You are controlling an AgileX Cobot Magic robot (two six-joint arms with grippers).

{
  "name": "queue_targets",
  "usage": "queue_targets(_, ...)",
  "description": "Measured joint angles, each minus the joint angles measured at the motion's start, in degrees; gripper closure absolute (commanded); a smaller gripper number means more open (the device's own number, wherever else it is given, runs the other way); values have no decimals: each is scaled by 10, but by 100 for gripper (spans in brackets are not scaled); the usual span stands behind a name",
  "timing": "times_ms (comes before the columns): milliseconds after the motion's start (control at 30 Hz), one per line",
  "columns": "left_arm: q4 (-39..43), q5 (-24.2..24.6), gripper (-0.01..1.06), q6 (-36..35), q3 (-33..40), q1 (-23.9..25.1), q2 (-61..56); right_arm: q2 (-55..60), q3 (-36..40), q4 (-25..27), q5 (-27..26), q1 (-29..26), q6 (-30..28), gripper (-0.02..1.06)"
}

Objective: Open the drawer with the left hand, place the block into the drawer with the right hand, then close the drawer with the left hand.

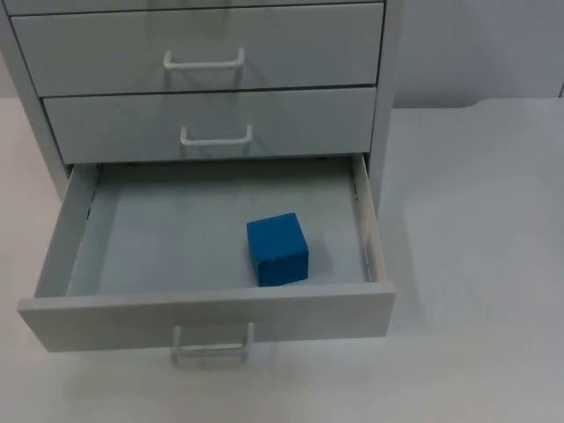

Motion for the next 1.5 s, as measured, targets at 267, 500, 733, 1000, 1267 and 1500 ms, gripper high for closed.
queue_targets(267,-11,-6,69,13,0,-21,5,-1,0,12,-7,0,0,24)
queue_targets(500,-47,24,105,94,-34,-44,54,-1,0,15,-7,0,0,24)
queue_targets(733,-94,80,105,175,-111,-86,157,-1,0,15,-7,0,0,24)
queue_targets(1000,-47,45,105,168,-156,-262,283,-1,0,15,-10,0,0,24)
queue_targets(1267,289,50,105,-115,-157,-466,353,-1,0,16,-10,0,0,24)
queue_targets(1500,432,61,105,-193,-158,-586,382,-1,0,16,-10,0,0,24)
